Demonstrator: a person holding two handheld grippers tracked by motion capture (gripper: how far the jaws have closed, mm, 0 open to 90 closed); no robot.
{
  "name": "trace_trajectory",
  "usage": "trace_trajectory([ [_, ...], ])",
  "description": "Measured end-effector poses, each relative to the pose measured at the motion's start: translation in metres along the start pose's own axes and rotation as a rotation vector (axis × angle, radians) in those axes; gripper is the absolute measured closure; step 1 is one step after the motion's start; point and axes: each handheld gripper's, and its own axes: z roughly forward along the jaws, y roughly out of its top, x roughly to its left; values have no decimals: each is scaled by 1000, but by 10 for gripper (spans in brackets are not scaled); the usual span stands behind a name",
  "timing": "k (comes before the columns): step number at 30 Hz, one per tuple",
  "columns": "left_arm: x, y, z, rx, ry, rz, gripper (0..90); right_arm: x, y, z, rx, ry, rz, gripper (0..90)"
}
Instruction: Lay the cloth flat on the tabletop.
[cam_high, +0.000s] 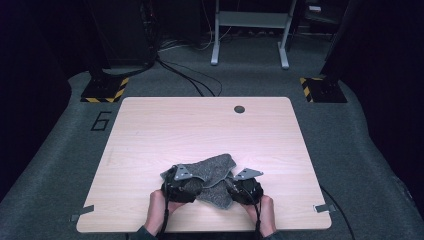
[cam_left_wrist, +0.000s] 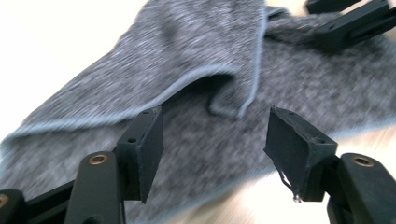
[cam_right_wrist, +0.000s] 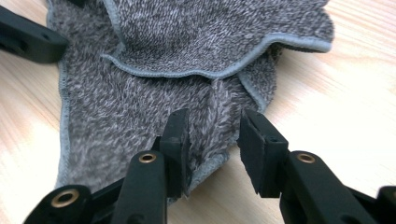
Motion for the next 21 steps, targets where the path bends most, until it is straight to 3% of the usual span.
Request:
trace_trajectory([
  [4, -4, 7, 19, 25, 7, 2, 400, 5, -1, 4, 5, -14, -18, 680],
  [6, -2, 10, 24, 22, 27, -8, 487, 8, -2, 5, 17, -22, -18, 717],
  [10, 7, 16, 25, 3, 29, -15, 768, 8, -5, 8, 21, -25, -47, 778],
  [11, 8, 18, 24, -2, 36, -16, 802, 7, -6, 7, 26, -26, -48, 790],
  [14, 14, 21, 21, -10, 37, -23, 837, 5, -8, 6, 28, -28, -49, 810],
  [21, 30, 23, 10, -59, 32, -86, 846, -4, -16, -4, 32, -41, -18, 820],
])
